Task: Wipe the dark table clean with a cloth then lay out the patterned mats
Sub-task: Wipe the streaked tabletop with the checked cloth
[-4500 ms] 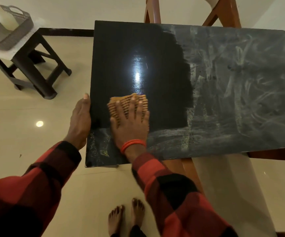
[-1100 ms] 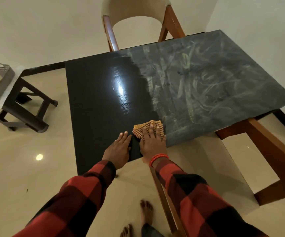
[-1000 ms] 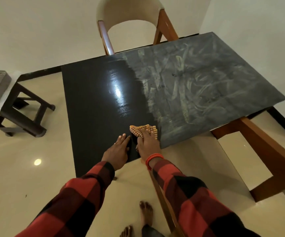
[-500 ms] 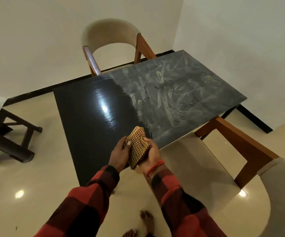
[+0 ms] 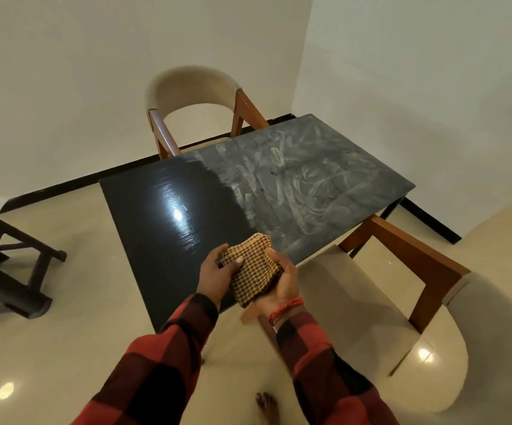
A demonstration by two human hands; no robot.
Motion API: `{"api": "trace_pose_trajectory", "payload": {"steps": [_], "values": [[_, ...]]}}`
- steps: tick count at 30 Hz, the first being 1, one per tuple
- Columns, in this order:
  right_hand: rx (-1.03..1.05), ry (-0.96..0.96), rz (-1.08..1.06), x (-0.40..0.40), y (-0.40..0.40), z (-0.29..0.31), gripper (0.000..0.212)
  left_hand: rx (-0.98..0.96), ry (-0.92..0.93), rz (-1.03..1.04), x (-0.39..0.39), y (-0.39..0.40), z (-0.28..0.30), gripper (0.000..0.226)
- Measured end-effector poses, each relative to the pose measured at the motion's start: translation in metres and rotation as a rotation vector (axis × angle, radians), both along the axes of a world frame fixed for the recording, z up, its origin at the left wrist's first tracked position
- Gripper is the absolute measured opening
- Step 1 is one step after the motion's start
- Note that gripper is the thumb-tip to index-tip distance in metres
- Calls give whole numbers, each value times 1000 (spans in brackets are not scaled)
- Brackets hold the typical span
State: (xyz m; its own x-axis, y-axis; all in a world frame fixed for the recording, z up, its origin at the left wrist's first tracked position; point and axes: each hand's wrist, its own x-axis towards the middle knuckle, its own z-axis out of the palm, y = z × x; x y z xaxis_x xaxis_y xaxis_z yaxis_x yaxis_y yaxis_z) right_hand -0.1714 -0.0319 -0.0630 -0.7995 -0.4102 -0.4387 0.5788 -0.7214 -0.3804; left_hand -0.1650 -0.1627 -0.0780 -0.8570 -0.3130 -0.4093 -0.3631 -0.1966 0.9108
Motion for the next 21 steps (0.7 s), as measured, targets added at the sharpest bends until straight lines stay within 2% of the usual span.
{"api": "trace_pose_trajectory", "payload": {"steps": [6, 11, 15, 17, 19, 21], "values": [[20, -41, -35, 0, 14, 4, 57, -64, -7, -32, -14, 5, 1, 51], [86, -78, -69, -4, 41, 7, 46, 13, 16, -35, -27, 22, 3, 52], [281, -76, -20, -12, 68, 23, 30, 169, 27, 74, -31, 44, 15, 65], [362, -50, -13, -17, 81, 32, 22, 334, -12, 121, -30, 57, 21, 69], [349, -40, -32, -19, 98, 38, 21, 481, -84, 58, -27, 73, 25, 56], [331, -72, -39, -19, 117, 42, 25, 513, -143, -17, -22, 90, 27, 42]]}}
